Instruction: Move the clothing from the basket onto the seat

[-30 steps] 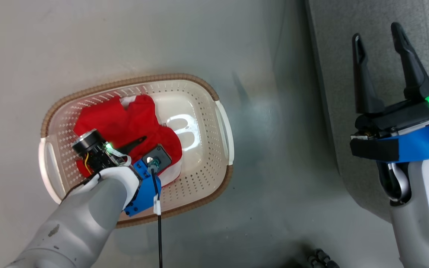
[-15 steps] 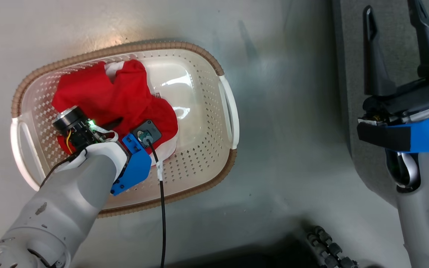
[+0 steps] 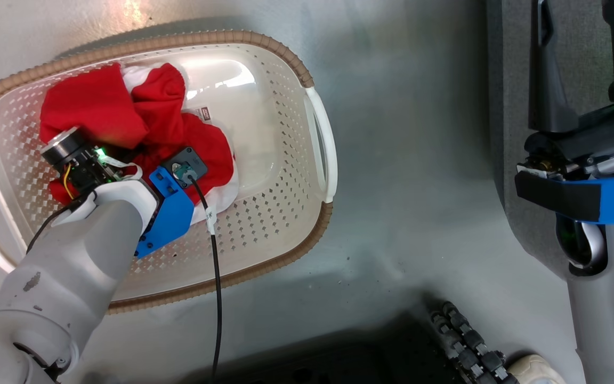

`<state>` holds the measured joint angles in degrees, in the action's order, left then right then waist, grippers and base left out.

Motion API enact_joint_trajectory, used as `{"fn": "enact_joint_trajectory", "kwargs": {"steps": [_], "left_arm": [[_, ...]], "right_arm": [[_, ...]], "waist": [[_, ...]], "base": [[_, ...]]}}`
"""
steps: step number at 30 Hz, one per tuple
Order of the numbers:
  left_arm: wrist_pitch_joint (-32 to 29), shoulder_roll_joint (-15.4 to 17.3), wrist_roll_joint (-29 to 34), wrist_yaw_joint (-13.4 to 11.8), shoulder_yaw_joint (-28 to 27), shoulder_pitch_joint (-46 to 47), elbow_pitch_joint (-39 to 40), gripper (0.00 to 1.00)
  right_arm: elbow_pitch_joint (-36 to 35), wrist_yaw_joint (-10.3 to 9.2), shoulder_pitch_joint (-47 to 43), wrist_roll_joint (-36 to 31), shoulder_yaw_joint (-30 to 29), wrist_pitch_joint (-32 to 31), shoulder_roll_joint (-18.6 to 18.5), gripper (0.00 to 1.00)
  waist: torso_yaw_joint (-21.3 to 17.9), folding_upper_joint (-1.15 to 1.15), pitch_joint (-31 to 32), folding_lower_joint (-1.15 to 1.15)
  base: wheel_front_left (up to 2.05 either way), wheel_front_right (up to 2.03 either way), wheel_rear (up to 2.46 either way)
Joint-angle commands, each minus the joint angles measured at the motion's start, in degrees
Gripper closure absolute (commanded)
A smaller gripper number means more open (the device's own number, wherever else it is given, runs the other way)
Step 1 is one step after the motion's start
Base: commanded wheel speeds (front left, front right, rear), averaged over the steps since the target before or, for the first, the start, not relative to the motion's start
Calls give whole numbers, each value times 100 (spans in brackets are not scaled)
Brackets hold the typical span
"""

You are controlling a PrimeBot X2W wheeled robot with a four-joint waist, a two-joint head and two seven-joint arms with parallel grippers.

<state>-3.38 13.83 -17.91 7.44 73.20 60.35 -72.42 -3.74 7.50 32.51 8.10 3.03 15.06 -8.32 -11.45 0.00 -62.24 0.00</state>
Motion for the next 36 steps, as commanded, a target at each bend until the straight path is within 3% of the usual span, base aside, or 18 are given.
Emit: {"fn": "enact_joint_trajectory", "kwargs": {"steps": [1,7,8,9,10,36], "left_arm": [[-21,27,29,3,23,105,-32,0],[-194,2,-48,4,30,88,-67,0],[-220,-7,-55,5,31,74,-74,62],[-210,-15,-44,7,32,71,-77,96],[-195,-24,-38,9,33,68,-75,100],[80,-419,-182,4,33,-131,122,100]], "right_arm": [[5,-2,-41,-30,-64,18,11,0],[-18,-6,-79,-53,-128,12,27,0],[-17,-6,-67,-56,-124,12,31,0],[-18,-6,-53,-59,-119,12,36,0],[-18,-6,-38,-63,-117,12,42,0],[155,-1,-45,-61,-140,12,8,0]], "waist": [[-35,0,-31,0],[-85,0,-80,0],[-92,0,-79,0],[-97,0,-77,0],[-97,0,-73,0],[164,0,655,0]], "base": [[0,0,0],[0,0,0],[0,0,0],[0,0,0],[0,0,0],[0,0,0]]}}
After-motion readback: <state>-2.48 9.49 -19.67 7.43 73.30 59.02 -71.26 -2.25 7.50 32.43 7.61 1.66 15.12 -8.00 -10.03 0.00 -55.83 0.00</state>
